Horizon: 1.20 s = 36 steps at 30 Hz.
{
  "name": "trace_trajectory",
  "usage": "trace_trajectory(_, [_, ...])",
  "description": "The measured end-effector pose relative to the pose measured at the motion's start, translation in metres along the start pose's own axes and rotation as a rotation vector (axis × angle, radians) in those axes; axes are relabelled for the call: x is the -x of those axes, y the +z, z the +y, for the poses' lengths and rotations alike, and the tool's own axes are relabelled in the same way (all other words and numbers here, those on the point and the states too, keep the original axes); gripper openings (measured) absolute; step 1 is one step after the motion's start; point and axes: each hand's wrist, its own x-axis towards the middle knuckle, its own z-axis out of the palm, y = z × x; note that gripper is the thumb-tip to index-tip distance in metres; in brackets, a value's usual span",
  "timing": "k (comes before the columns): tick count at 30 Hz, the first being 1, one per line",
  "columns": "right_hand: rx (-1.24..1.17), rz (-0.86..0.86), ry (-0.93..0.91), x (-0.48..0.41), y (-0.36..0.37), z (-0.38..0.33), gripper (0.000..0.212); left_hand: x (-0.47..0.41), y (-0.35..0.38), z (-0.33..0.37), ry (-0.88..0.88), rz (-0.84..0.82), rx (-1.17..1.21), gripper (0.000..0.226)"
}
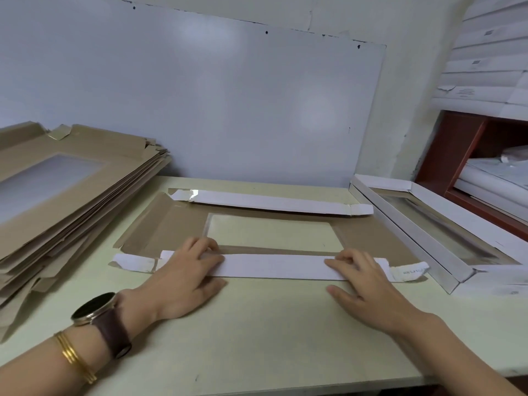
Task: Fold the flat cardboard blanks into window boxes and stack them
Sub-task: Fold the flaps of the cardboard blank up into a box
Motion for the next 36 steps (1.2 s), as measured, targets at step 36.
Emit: trace_trajectory(36, [0.146, -0.2, 0.193, -0.062, 0.023, -0.033, 0.047, -0.047, 0.011, 0.016, -0.133, -0.122, -0.056, 0.064])
